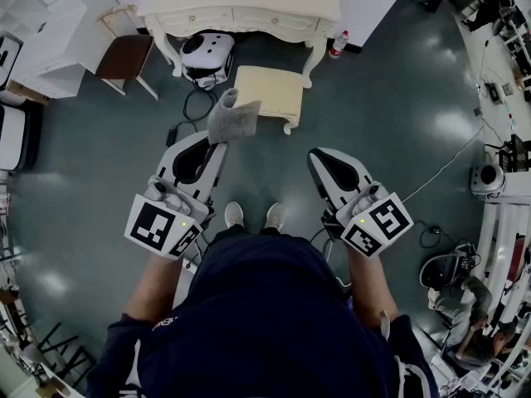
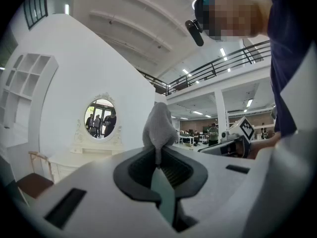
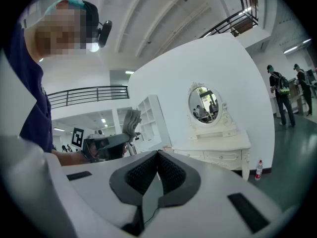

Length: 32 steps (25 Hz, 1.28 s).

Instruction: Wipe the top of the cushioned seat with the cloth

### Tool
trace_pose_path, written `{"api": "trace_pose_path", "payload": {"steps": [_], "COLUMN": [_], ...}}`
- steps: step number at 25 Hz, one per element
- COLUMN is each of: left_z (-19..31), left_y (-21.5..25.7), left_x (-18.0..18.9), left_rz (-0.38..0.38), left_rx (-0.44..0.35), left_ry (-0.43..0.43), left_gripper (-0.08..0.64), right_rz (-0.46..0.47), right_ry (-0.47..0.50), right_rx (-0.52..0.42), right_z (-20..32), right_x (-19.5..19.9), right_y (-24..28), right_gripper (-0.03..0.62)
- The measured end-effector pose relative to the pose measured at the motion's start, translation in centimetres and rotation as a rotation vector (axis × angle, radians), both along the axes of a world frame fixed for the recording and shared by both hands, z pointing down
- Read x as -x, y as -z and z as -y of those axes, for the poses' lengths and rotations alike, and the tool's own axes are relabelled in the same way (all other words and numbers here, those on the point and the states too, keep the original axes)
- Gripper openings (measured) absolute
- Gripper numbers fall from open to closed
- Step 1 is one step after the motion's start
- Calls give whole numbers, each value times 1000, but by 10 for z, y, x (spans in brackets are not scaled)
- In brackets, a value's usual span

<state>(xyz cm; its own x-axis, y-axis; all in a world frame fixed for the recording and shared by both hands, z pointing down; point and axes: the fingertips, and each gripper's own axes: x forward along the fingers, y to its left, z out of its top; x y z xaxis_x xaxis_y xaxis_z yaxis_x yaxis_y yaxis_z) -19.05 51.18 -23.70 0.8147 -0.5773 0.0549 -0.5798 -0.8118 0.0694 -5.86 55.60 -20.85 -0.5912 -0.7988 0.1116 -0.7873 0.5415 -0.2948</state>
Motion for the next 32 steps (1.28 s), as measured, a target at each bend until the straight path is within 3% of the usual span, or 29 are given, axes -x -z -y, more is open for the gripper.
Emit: {"api": "trace_pose_path", "payload": {"steps": [11, 32], "left_z": [-1, -17], "left_y": [-4, -11], "left_x": [-5, -60], "left_rz": [-2, 24], "left_rx": [5, -15], "left_ry": [5, 56], "left_gripper": [28, 28], "right_rz": [26, 54], "right_ry": [26, 38], "right_rx": [1, 2], "right_z": [0, -13], "right_x": [0, -70], "right_y": [0, -10], "right_gripper": [26, 27]}}
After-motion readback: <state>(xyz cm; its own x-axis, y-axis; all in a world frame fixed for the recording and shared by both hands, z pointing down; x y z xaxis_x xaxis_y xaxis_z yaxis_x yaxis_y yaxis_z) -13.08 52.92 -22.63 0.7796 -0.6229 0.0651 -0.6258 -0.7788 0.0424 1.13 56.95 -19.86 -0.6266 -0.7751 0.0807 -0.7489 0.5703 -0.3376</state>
